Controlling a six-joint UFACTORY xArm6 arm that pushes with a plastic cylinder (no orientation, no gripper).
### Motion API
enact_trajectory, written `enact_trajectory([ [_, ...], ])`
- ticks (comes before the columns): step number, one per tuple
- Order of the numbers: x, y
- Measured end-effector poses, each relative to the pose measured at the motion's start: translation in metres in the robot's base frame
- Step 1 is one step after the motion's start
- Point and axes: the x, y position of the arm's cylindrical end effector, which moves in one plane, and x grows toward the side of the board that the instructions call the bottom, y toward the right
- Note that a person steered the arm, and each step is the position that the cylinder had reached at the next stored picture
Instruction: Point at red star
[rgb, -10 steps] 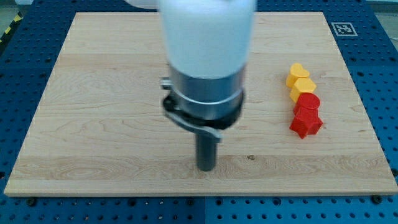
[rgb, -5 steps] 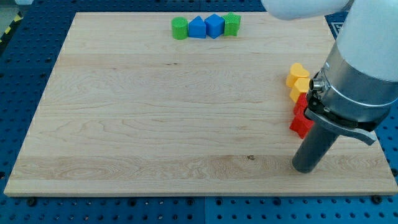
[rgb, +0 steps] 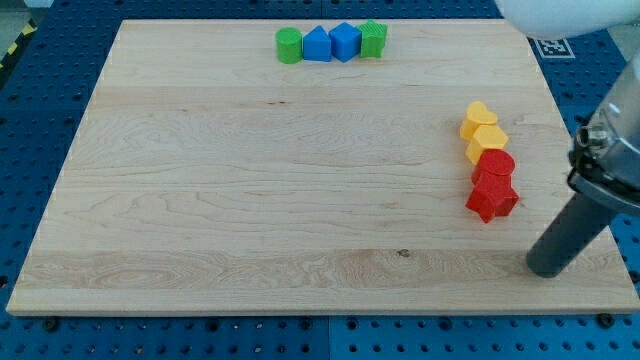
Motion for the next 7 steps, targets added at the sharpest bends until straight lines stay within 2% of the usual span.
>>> enact_trajectory([
  [2, 0.000, 0.033],
  [5, -0.007, 0.040],
  [7, -0.050, 0.040],
])
